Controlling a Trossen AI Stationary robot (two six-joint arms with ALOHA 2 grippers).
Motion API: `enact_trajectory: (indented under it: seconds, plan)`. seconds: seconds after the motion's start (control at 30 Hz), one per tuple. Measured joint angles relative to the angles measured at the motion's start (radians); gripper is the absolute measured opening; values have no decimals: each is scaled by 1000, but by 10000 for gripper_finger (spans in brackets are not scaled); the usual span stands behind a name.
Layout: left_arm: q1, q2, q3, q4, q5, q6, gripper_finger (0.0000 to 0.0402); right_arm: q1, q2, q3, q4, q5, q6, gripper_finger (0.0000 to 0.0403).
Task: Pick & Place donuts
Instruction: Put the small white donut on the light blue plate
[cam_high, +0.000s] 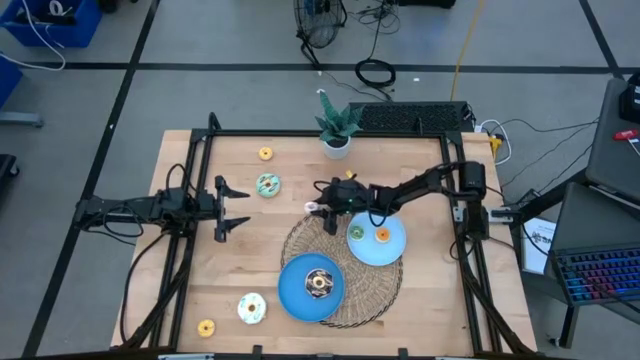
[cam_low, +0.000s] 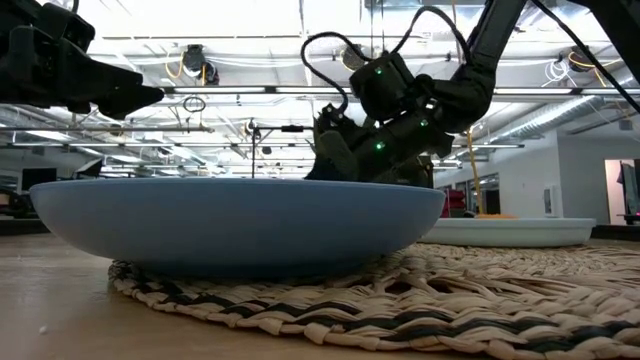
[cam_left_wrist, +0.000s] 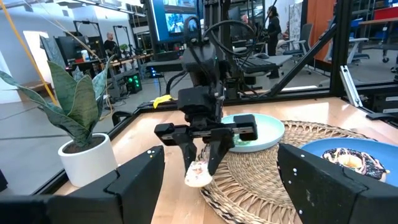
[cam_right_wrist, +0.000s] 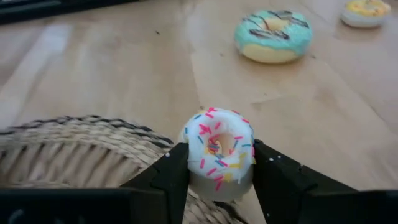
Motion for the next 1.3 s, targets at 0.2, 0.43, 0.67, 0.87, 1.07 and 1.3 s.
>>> enact_trajectory:
  seconds: [0.2,0.43,0.67,0.87,1.07,1.3]
  plan:
    - [0,0,0,0,0,0,306,29,0,0,41,0,-4,150]
    - [0,0,0,0,0,0,306,71,0,0,64,0,-30,146]
    - [0,0,0,0,0,0,306,112,0,0,63,0,-52,145]
    - [0,0,0,0,0,0,306,157,0,0,63,0,-52,147]
    - [0,0,0,0,0,0,306,207,0,0,63,0,-52,148]
    - [0,0,0,0,0,0,306,267,0,0,63,0,-52,147]
